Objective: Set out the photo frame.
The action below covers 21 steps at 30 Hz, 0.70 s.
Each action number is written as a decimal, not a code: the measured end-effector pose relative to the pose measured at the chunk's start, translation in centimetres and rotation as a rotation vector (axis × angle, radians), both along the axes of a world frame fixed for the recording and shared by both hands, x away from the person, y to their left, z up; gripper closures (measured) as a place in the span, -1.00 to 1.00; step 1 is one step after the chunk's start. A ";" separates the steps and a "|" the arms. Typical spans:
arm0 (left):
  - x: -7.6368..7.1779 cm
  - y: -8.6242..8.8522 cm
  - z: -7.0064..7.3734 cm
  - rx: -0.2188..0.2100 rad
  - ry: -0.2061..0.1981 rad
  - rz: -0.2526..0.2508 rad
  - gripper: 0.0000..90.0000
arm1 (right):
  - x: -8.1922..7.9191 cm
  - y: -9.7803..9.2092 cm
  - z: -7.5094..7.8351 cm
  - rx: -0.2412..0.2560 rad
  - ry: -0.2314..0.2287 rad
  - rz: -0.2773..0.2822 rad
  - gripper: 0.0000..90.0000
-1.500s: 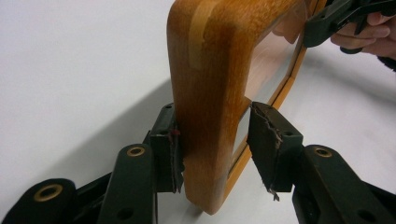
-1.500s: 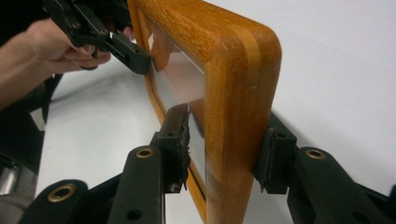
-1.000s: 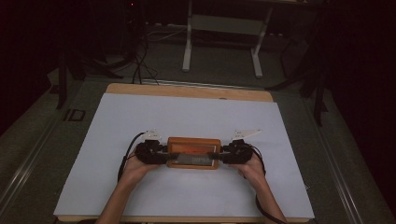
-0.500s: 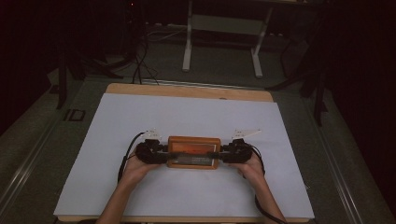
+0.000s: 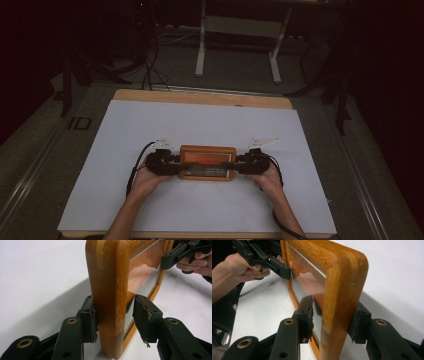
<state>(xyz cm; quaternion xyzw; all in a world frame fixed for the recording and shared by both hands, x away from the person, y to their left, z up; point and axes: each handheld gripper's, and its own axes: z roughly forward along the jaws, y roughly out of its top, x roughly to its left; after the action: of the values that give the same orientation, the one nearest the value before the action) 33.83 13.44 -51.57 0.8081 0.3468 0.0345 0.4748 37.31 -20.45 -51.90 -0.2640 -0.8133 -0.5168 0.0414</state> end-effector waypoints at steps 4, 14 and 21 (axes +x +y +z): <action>0.0 0.0 0.0 0.002 -0.001 0.001 0.24 | 0.0 0.0 0.0 -0.002 -0.002 -0.002 0.32; 0.0 -0.4 -0.3 0.029 0.011 -0.011 0.18 | -0.2 0.2 0.2 -0.028 -0.019 -0.008 0.28; 0.1 -0.6 -0.5 0.040 0.025 -0.005 0.08 | -0.2 0.2 0.2 -0.043 -0.024 -0.028 0.14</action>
<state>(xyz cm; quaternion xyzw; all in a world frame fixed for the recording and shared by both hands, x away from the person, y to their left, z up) 33.92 12.87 -52.06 0.8189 0.3498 0.0300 0.4541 37.07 -20.30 -51.66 -0.2700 -0.8210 -0.5028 0.0188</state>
